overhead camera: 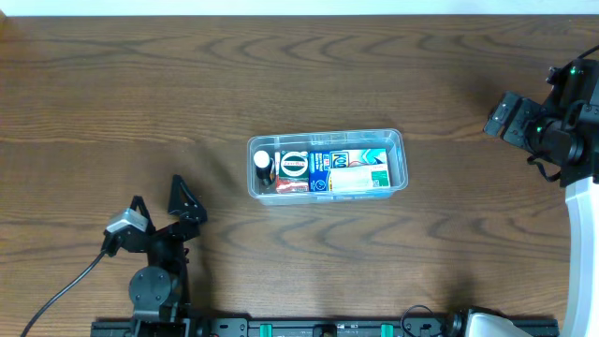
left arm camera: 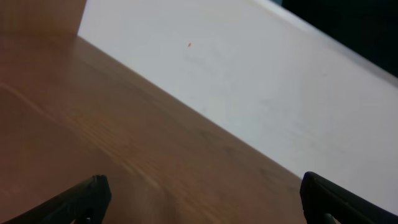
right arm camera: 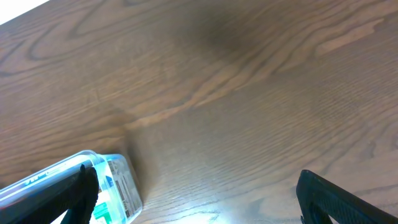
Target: Pack container
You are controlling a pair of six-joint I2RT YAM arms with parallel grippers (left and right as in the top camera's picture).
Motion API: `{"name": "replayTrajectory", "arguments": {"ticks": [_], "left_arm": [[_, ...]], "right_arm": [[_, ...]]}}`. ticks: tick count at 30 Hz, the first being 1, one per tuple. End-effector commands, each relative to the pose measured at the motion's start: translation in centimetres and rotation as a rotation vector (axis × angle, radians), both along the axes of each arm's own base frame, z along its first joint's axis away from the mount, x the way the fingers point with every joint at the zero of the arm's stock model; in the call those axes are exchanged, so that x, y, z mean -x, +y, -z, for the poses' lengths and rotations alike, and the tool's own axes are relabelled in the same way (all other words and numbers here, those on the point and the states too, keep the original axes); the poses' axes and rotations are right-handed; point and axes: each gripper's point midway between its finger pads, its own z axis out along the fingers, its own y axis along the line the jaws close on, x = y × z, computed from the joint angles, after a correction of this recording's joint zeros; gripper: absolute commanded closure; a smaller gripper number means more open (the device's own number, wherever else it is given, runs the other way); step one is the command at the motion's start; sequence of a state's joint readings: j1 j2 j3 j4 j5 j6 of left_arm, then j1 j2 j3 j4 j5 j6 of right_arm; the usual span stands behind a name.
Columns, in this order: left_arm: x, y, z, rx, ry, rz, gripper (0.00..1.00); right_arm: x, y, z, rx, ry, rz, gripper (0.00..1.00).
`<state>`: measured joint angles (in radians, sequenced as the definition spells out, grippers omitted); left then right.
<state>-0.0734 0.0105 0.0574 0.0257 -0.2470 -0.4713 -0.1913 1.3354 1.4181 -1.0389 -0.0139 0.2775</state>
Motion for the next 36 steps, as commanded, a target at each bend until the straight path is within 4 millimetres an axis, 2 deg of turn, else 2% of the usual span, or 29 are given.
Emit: {"name": "replayTrajectory", "arguments": {"ticks": [1,5,9,13,36], "left_arm": [[0.0,0.6,0.9,-0.008,0.013,-0.036,0.02],[0.0,0.7,2.9,-0.015,0.071,-0.041,0.02],[0.1,0.7,4.2,-0.070,0.136,-0.034,0.02],[0.0,0.5,4.2,-0.161,0.158,-0.018,0.02],[0.0,0.5,4.2,-0.162,0.158,-0.018,0.02]], "right_arm": [[-0.1,-0.4,-0.1,0.004,-0.001,0.013,0.01],[-0.1,-0.4,-0.1,0.004,-0.001,0.013,0.01],[-0.1,-0.4,-0.1,0.004,-0.001,0.013,0.01],[-0.1,-0.4,-0.1,0.004,-0.001,0.013,0.01],[-0.1,-0.4,-0.1,0.004,-0.001,0.013,0.01]]}}
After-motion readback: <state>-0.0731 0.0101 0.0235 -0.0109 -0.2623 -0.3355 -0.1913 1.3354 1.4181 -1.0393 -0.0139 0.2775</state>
